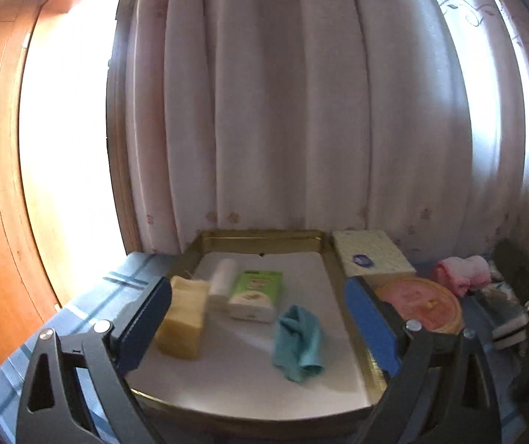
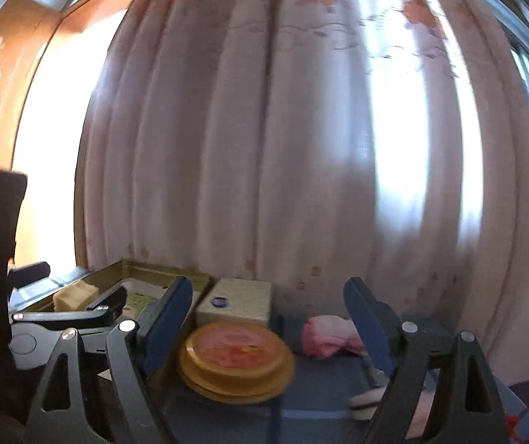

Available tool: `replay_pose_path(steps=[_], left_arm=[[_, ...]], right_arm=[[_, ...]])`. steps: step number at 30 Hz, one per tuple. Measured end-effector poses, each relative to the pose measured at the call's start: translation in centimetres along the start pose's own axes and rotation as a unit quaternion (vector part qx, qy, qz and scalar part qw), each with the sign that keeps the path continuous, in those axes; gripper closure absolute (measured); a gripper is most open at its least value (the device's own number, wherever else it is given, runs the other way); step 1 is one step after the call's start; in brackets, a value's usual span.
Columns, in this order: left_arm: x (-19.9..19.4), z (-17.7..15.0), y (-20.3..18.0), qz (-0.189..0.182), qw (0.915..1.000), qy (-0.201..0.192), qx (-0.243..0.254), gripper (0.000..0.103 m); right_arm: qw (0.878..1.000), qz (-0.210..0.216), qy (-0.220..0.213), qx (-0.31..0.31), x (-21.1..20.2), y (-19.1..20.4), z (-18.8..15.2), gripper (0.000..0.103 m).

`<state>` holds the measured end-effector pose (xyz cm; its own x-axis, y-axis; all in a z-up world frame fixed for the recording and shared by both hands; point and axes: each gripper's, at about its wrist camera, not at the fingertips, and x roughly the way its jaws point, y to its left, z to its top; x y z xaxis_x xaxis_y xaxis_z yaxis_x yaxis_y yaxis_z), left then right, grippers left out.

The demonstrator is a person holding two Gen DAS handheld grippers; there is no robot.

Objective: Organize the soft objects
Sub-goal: 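Open both tools to drop the gauze roll and tissue pack into the tray, then move both tools back toward the pink puff and red pouch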

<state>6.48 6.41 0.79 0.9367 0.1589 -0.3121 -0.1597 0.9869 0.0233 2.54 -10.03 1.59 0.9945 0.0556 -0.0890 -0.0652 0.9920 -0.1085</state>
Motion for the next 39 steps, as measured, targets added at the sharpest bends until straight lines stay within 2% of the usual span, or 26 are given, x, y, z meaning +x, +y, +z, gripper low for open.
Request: replay_pose_path(steps=[4, 7, 13, 19, 25, 27, 32, 34, 39], left_arm=[[-0.5, -0.2, -1.0, 0.004, 0.9996, -0.014, -0.026, 0.007], [-0.4, -0.4, -2.3, 0.006, 0.9998, 0.011, -0.015, 0.007], [-1.7, -0.4, -4.5, 0.004, 0.9999, 0.002, 0.013, 0.007], [-1.5, -0.4, -5.3, 0.018, 0.9993, 0.017, 0.028, 0.007], [-1.7, -0.4, -6.1, 0.026, 0.9987, 0.011, 0.043, 0.007], [-1.9, -0.4, -6.0, 0.011, 0.9991, 0.007, 0.039, 0.007], [-1.6, -0.4, -5.4, -0.029, 0.9991, 0.024, 0.020, 0.007], [-1.7, -0.5, -5.5, -0.047, 0.9983, 0.028, 0.020, 0.007], [-2.6, -0.7, -6.8, -0.066, 0.9969, 0.018, 0.039, 0.007]], right_arm=[[1.000, -0.012, -0.009, 0.021, -0.6, -2.3, -0.3, 0.017], [0.999, -0.041, -0.011, 0.031, -1.1, -3.9, -0.6, 0.017], [0.992, -0.051, 0.015, 0.116, -1.3, -7.4, -1.1, 0.017], [0.990, -0.042, -0.002, 0.135, -2.3, -8.2, -1.6, 0.017], [0.991, -0.038, 0.029, 0.128, -1.3, -7.9, -1.8, 0.017], [0.991, -0.054, 0.032, 0.121, -1.5, -7.6, -1.8, 0.017], [0.991, -0.110, -0.008, 0.080, -3.3, -6.0, -1.5, 0.017], [0.991, -0.116, -0.019, 0.065, -3.7, -5.4, -1.4, 0.017], [0.985, -0.152, 0.005, 0.087, -3.1, -6.6, -1.5, 0.017]])
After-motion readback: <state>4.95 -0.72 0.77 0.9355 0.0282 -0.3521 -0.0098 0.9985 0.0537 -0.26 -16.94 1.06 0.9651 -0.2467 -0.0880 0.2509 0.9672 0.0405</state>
